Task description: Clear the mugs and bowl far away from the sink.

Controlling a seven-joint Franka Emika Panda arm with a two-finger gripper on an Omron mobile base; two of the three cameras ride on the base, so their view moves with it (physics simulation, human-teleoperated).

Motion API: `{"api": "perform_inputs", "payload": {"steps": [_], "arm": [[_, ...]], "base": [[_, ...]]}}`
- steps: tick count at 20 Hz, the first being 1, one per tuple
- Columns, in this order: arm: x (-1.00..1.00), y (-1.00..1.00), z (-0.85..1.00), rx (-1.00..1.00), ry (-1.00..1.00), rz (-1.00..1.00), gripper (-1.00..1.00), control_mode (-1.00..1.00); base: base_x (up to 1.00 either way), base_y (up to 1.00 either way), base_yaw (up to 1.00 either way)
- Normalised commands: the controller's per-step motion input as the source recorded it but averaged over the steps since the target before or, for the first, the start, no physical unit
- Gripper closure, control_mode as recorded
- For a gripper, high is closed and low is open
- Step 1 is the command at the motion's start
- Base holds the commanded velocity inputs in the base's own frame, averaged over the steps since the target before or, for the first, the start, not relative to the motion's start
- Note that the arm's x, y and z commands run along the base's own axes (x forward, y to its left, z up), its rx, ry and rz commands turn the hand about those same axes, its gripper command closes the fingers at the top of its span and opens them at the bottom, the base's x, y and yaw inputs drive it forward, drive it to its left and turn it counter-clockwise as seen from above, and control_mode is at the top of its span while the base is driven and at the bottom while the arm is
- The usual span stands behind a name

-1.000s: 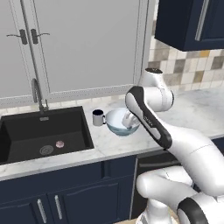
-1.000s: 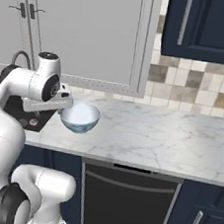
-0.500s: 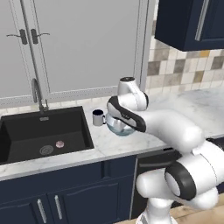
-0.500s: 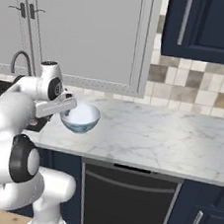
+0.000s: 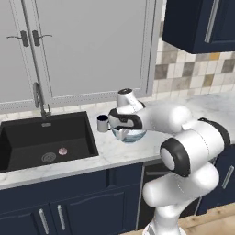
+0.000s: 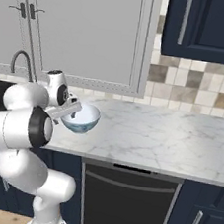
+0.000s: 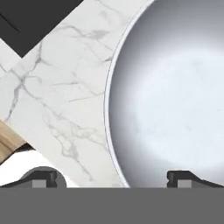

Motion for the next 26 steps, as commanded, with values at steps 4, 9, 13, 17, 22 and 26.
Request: {"api": "perform_inputs", "payload": {"steps": [4, 9, 13, 17, 22, 26], "arm": [[0.54, 0.0, -0.45, -0.03, 0.0, 0.03, -1.0, -1.0], [0.37, 0.0, -0.49, -0.03, 0.0, 0.02, 1.0, -1.0], [0.11, -0.01, -0.42, 0.0, 0.0, 0.0, 1.0, -1.0], [0.0, -0.19, -0.09, 0.0, 0.0, 0.0, 1.0, -1.0], [-0.14, -0.2, 0.34, 0.06, 0.0, 0.07, 1.0, -1.0], [-0.6, -0.04, 0.98, 0.05, -0.05, 0.08, 1.0, -1.0]], "base": [[0.0, 0.0, 0.0], [0.0, 0.0, 0.0], [0.0, 0.0, 0.0], [0.0, 0.0, 0.0], [0.0, 0.0, 0.0], [0.0, 0.0, 0.0]]}}
